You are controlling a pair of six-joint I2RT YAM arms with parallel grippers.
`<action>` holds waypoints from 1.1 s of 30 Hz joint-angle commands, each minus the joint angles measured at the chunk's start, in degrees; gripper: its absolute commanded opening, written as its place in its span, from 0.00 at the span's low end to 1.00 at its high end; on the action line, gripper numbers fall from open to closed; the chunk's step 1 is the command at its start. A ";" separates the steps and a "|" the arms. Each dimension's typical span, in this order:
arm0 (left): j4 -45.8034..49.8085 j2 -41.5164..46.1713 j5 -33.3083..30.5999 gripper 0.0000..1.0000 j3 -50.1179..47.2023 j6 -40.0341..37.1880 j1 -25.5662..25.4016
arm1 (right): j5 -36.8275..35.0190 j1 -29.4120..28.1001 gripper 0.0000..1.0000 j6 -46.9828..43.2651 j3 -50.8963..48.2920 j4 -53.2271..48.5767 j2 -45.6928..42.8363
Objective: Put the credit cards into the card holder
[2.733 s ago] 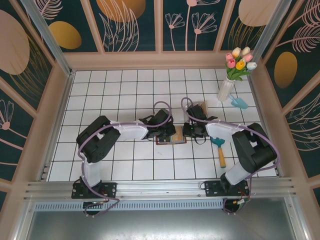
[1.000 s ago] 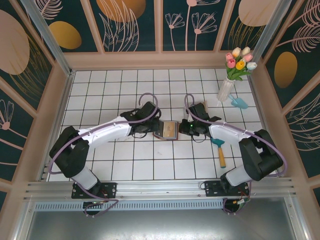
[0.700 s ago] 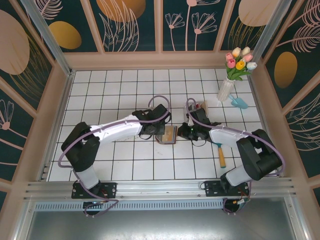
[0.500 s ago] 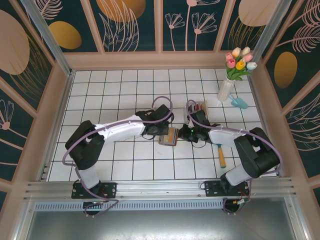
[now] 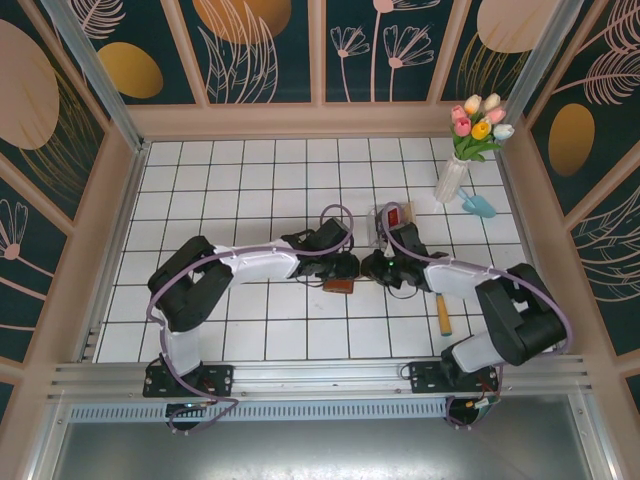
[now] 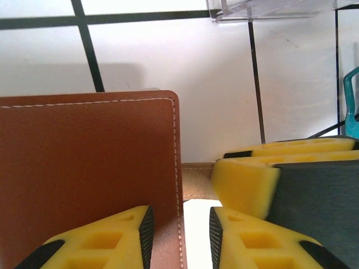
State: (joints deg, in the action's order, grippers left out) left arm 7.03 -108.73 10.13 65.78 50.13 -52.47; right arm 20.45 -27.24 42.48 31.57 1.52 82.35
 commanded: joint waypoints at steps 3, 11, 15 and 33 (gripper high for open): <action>-7.12 -1.22 2.35 0.32 -3.63 4.88 -0.37 | 0.21 0.98 0.25 1.23 -0.56 0.86 -4.50; -5.05 8.21 -6.21 0.44 -5.67 3.03 -0.34 | -0.27 1.26 0.17 -0.90 0.88 -2.30 -4.33; -1.10 11.96 -10.74 0.48 -6.23 1.72 -0.19 | -0.06 1.27 0.09 -2.08 1.47 -3.30 -4.83; 4.56 12.08 -11.93 0.44 -9.75 -3.61 4.54 | 1.29 1.38 0.23 -4.06 3.08 -6.95 -5.20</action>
State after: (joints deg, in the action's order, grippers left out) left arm 9.61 -96.40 -1.98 56.55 48.64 -48.05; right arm 21.10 -26.17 40.18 32.97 -3.11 78.56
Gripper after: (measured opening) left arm 0.445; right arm 0.219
